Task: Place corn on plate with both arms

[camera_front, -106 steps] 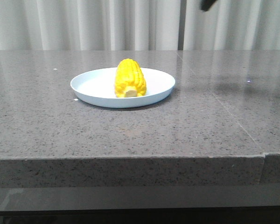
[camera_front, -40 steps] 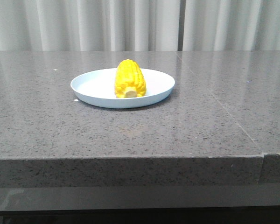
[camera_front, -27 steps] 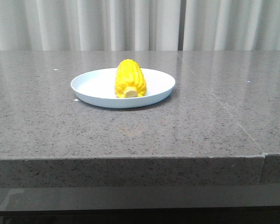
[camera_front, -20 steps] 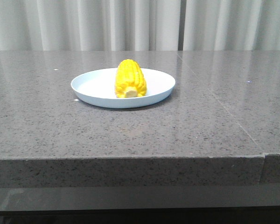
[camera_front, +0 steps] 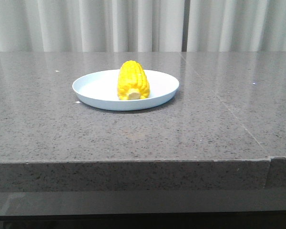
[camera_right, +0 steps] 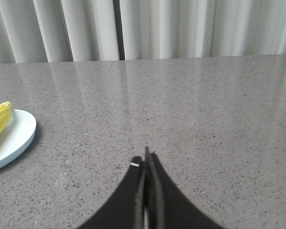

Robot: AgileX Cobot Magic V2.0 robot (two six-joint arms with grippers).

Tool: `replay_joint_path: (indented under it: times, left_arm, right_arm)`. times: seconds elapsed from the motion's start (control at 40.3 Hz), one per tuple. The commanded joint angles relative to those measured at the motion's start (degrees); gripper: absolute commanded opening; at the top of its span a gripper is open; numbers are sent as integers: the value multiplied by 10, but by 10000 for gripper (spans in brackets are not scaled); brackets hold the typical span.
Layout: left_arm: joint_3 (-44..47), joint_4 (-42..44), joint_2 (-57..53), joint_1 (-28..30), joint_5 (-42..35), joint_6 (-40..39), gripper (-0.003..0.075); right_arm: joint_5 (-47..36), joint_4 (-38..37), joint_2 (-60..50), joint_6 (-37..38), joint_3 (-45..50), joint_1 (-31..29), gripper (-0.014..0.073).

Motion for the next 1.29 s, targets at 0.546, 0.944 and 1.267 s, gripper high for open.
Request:
replay_joint_path:
  times: [0.546, 0.944, 1.267]
  left_arm:
    - [143, -128, -93, 102, -128, 63, -20]
    - [227, -147, -93, 118, -227, 62, -20]
    - [227, -147, -93, 118, -228, 62, -20]
  right_arm:
    - [-50, -8, 5, -5, -16, -1, -68]
    - [-50, -8, 5, -5, -16, -1, -68]
    - [-50, -8, 5, -5, -16, -1, -68]
